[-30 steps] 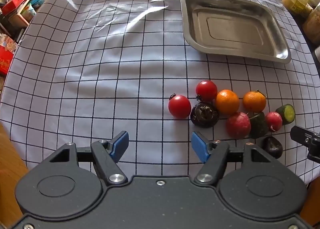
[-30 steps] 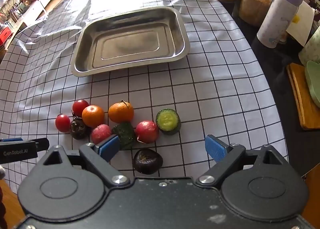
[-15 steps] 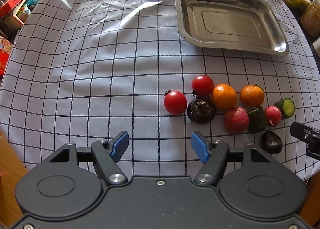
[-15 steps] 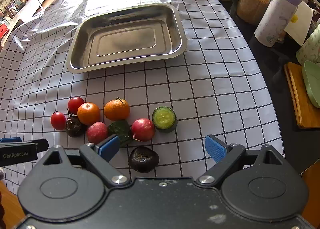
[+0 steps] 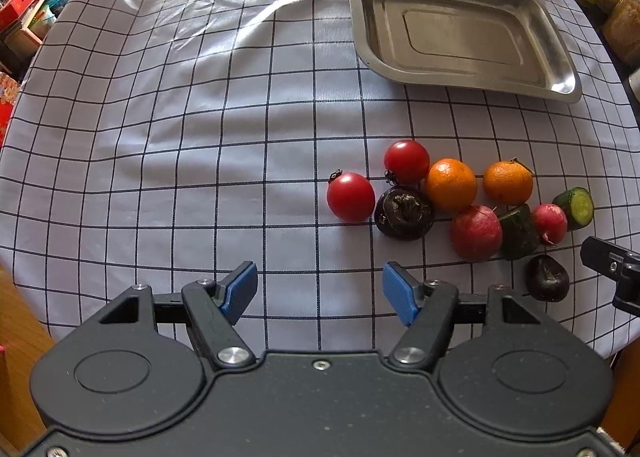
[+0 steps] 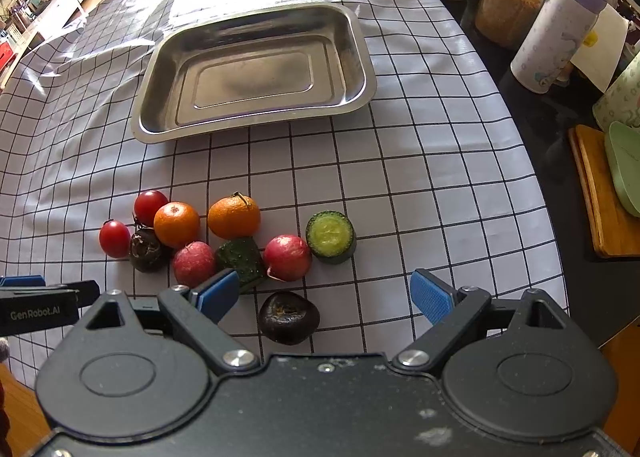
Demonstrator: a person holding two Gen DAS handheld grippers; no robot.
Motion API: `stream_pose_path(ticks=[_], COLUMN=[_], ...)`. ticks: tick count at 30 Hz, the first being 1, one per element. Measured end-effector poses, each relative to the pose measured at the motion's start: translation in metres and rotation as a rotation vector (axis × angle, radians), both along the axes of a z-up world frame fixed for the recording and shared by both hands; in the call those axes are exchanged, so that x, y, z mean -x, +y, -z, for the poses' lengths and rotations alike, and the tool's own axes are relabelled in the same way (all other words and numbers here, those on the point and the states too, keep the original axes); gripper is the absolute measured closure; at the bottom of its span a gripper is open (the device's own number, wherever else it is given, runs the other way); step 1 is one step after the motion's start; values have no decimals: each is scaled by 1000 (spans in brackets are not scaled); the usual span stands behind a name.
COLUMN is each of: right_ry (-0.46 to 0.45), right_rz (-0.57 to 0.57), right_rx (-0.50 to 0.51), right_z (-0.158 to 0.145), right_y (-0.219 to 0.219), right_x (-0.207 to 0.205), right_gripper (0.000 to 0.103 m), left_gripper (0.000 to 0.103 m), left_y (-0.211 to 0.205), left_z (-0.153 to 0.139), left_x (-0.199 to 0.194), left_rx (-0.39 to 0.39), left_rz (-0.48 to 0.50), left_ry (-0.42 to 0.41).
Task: Organize fruits
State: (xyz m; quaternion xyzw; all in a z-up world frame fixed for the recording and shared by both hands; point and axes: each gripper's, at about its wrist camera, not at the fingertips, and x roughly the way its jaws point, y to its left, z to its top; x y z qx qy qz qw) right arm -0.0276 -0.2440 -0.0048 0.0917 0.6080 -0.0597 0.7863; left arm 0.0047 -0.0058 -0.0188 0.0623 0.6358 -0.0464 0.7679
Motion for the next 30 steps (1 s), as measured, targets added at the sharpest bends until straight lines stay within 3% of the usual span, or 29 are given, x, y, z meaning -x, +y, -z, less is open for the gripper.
stream_pose_path(ticks=[30], right_ry=[23], right_rz=[-5], right_rx=[1], right_z=[3], right_y=[-1], right_x=[0], right_gripper=[7], left_gripper=[33], left_y=[-5], left_z=[4], left_x=[4], left_rx=[-2], left_rz=[13], left_ry=[23])
